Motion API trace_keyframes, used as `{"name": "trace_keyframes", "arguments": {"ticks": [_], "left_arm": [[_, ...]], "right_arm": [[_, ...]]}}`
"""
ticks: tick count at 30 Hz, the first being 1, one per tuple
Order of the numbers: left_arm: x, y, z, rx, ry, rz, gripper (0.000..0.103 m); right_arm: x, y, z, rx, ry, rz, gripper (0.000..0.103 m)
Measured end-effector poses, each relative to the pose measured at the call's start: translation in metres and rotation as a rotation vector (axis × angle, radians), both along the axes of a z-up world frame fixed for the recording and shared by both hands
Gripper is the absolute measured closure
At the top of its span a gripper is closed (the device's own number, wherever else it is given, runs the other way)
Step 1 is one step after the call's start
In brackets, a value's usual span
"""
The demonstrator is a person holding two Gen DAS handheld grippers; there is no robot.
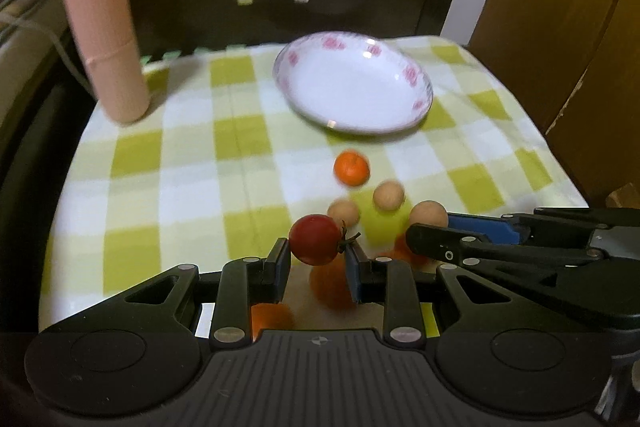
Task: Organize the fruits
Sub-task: 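Carry the cherry tomato and brown fruit with both tools over the flowered bowl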
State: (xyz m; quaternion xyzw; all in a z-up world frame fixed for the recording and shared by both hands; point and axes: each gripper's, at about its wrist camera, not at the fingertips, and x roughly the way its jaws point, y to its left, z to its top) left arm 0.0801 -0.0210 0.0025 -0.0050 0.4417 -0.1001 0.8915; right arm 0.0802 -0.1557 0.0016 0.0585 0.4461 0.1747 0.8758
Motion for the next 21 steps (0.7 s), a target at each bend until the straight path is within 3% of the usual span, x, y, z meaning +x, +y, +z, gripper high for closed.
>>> {"name": "trace_keyframes", "arguments": {"ticks": [13,21], "left_arm": [[0.082,-0.028,0.001,0.010,-0.032,-0.034,0.068],[0.122,-0.033,-0.010,0.024,-0.032,-0.034,0.068]], "right_arm": [[0.079,-0.023,-0.011,-0.039,-0.020,-0.082,0.080],[0.125,-0.023,-0.025,-0.062,-0.040,-0.073,0.080]]}}
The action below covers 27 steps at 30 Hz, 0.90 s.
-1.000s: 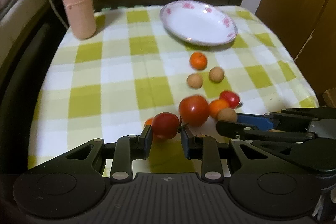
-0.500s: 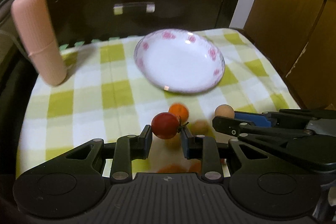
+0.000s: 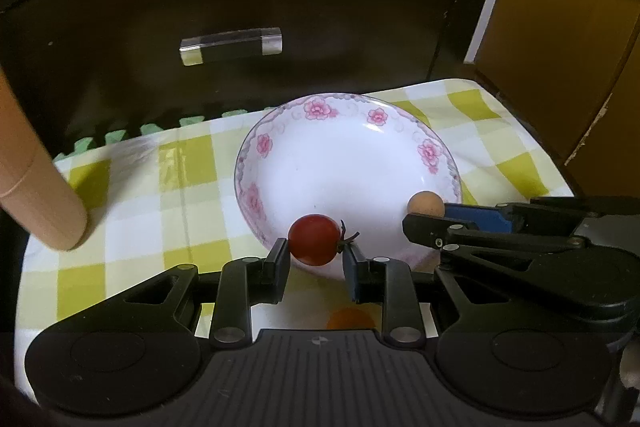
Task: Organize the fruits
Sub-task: 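Carry the cherry tomato and brown fruit with both tools over the flowered bowl, then open the left tool dropping the tomato while the right tool releases the brown fruit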
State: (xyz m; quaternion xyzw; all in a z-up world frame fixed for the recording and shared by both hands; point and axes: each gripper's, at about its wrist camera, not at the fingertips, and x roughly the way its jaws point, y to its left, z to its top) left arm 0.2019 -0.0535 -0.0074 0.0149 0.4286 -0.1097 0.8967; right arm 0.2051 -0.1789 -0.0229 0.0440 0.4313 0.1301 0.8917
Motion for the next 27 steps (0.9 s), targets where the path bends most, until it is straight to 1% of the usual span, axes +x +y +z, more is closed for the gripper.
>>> {"name": "trace_keyframes", "arguments": {"ticks": [7,14,20,23,25,27], "left_arm": [[0.019,-0.005,-0.012,0.021,0.015,0.004,0.068],[0.023,-0.005,-0.013,0.028,0.010,0.013,0.068],[0.023,-0.005,-0.013,0.044,0.005,0.009,0.063],[0.022,-0.005,-0.012,0.051,-0.003,0.014,0.059],[0.021,-0.004,-0.011,0.051,-0.008,0.019,0.051],[0.021,-0.003,-0.010,0.049,-0.009,0.025,0.047]], "right_arm": [[0.021,-0.004,-0.015,-0.011,0.010,0.008,0.080],[0.029,-0.004,-0.021,-0.006,0.015,0.019,0.079],[0.030,-0.004,-0.023,-0.020,0.016,0.012,0.079],[0.031,-0.005,-0.023,-0.022,0.016,0.007,0.077],[0.031,-0.006,-0.023,-0.021,0.016,0.005,0.075],[0.031,-0.007,-0.022,-0.023,0.013,-0.002,0.075]]}}
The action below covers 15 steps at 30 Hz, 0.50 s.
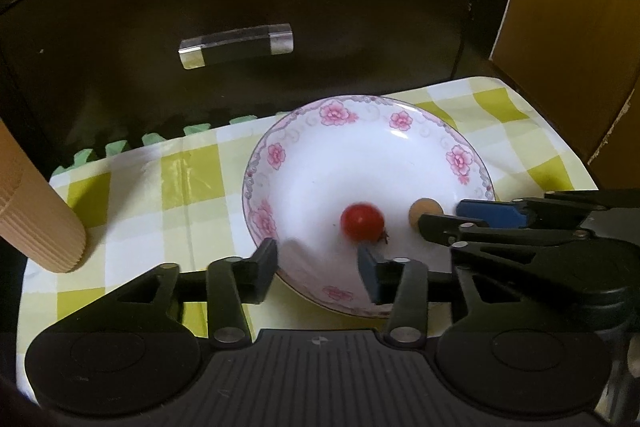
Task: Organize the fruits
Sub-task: 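Open the left tool dropping the tomato while the right tool releases the brown fruit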
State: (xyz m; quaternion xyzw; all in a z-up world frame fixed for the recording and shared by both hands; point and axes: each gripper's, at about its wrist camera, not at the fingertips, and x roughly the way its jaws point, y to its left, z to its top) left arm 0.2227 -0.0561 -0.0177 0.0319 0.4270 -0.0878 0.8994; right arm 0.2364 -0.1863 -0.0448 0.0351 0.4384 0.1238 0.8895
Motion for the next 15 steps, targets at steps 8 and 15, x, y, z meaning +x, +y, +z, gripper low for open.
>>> {"name": "trace_keyframes", "arguments": {"ticks": [8,15], "left_arm": [[-0.011,0.001,0.013,-0.011,-0.024,-0.003,0.042],[-0.029,0.007,0.027,-0.035,-0.043,0.006,0.036]], "right_arm": [[-0.008,-0.004,0.013,-0.004,-0.017,-0.013,0.072],[-0.027,-0.006,0.035,-0.010,-0.044,-0.013,0.069]]}}
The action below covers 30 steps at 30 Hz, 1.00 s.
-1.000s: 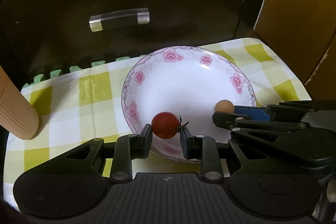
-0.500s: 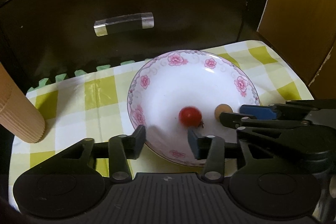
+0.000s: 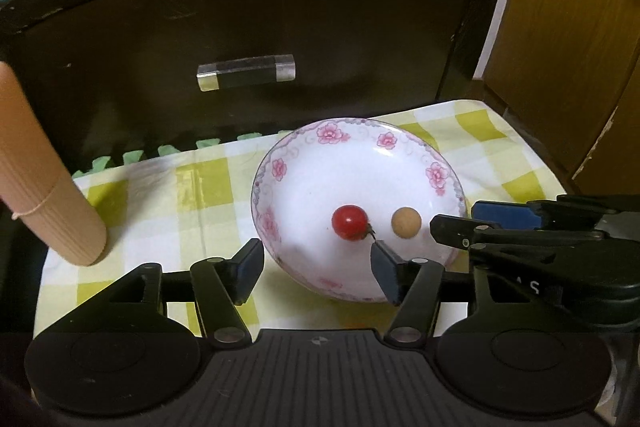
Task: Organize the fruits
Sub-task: 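Open the left tool dropping the tomato while the right tool releases the brown fruit, then move the left tool to a tangerine and close on it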
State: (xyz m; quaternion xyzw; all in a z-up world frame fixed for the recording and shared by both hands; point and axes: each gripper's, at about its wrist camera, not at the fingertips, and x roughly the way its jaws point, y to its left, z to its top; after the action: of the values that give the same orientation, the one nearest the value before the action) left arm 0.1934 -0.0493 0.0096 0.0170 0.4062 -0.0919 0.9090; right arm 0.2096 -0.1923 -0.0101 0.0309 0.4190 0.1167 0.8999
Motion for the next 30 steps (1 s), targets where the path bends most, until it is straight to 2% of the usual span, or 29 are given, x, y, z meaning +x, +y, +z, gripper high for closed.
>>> {"name": "trace_keyframes", "arguments": {"ticks": [6,21,30], "left_arm": [[-0.014,0.010,0.008,-0.023,0.008,0.011,0.032],[-0.058,0.030,0.013,-0.071,0.038,0.019,0.031],[-0.086,0.036,0.011,-0.068,0.055,0.016,0.030]], "right_arm": [[-0.022,0.003,0.009,-0.012,-0.001,0.021,0.067],[-0.082,0.011,0.020,0.014,0.017,0.066,0.065],[-0.110,0.014,0.020,0.020,0.041,0.069,0.064]]}}
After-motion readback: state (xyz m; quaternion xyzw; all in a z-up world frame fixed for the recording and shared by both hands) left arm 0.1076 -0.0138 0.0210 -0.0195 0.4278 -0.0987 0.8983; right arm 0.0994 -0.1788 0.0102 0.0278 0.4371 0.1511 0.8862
